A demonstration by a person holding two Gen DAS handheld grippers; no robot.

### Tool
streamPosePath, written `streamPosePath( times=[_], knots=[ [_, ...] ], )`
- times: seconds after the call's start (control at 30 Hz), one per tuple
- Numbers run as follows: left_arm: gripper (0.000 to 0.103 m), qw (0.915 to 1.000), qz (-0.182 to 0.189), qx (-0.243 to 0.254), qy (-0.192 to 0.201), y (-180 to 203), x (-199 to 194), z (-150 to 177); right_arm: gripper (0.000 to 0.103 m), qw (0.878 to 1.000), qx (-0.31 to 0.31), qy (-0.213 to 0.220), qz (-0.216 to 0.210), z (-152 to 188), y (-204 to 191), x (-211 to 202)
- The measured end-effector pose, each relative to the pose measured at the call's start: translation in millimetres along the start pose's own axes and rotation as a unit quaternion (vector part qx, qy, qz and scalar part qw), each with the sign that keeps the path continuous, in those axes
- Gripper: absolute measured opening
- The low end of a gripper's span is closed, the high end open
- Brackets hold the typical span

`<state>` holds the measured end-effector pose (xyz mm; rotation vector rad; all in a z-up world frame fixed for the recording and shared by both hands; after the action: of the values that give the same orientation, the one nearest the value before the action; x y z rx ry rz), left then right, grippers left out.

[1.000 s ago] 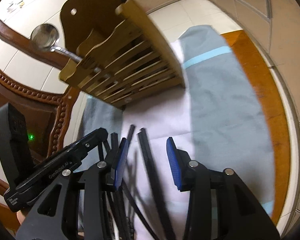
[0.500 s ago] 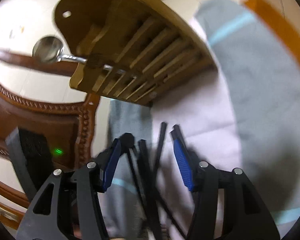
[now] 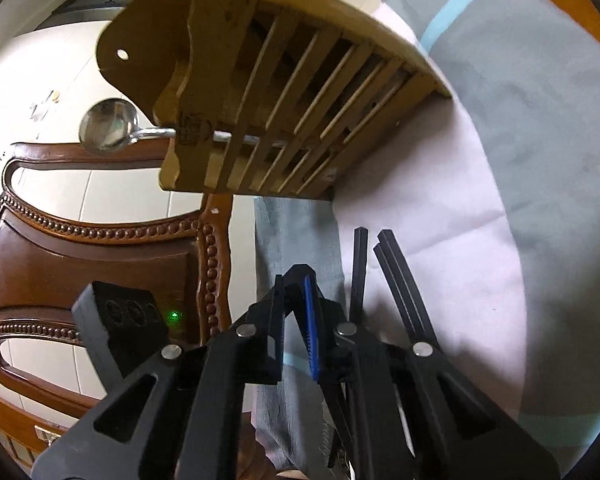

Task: Organize utensils
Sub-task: 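Lift the black chopstick bundle with both tools and carry it above the wooden holder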

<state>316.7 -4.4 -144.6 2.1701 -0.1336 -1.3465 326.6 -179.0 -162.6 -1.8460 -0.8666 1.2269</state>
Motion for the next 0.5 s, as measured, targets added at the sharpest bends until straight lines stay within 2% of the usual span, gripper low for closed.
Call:
streamPosePath(
  times=[0.13, 0.27, 0.5],
  knots=[
    [0.010, 0.9998, 0.016, -0.013, 0.005, -1.5, -7.6, -2.5, 0.010, 1.000, -0.014, 0.016, 0.001, -4.4, -5.1, -16.7],
    [0.009, 0.9986, 0.043, -0.007, 0.030, 7.1, -32.3, -6.3, 0.010, 0.999, -0.023, 0.028, 0.001, -7.0, -6.4, -32.5],
    [0.009, 0.9924, 0.057, 0.054, 0.094, 36.0, -85.0, -6.4, 0.008, 0.995, -0.088, 0.045, 0.020, -6.0, -33.3, -52.8]
  ],
)
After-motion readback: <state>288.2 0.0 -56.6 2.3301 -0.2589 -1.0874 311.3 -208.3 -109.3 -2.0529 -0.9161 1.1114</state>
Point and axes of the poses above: each gripper's, at about its wrist camera, not at the fingertips, and x roughly the way its jaws point, y to its right, z to its underside, the point moved 4 cm from there along x, roughly the way its jaws point, and after that the axes turned 12 degrees about -x, right-handed, at the moved point
